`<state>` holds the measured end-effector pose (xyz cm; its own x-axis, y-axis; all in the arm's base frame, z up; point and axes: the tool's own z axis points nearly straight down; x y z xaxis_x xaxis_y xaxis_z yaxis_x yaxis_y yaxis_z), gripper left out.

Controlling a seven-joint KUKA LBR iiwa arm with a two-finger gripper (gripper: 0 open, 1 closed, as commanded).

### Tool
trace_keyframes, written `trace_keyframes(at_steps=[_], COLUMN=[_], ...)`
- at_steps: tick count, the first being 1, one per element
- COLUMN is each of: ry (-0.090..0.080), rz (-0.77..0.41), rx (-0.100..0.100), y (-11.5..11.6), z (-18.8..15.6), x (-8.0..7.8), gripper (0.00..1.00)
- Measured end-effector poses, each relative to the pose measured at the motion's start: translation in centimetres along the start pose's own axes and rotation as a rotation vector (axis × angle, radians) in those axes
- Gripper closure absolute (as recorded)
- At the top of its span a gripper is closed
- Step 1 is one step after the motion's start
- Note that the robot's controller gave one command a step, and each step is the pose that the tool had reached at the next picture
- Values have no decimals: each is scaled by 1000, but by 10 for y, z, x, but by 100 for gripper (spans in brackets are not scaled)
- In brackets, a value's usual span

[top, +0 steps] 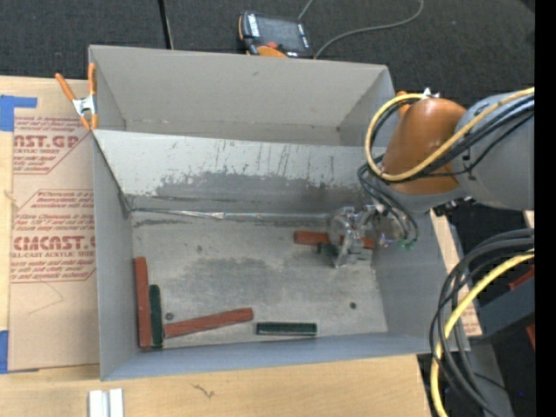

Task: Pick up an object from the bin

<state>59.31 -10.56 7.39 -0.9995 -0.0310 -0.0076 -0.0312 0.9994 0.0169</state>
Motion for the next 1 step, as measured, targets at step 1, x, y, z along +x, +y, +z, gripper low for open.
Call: trace_keyframes(at_steps=[1], ry=[2], rz=[-412], rx=[18], y=[12], z=[-136], x=[9], gripper=[100])
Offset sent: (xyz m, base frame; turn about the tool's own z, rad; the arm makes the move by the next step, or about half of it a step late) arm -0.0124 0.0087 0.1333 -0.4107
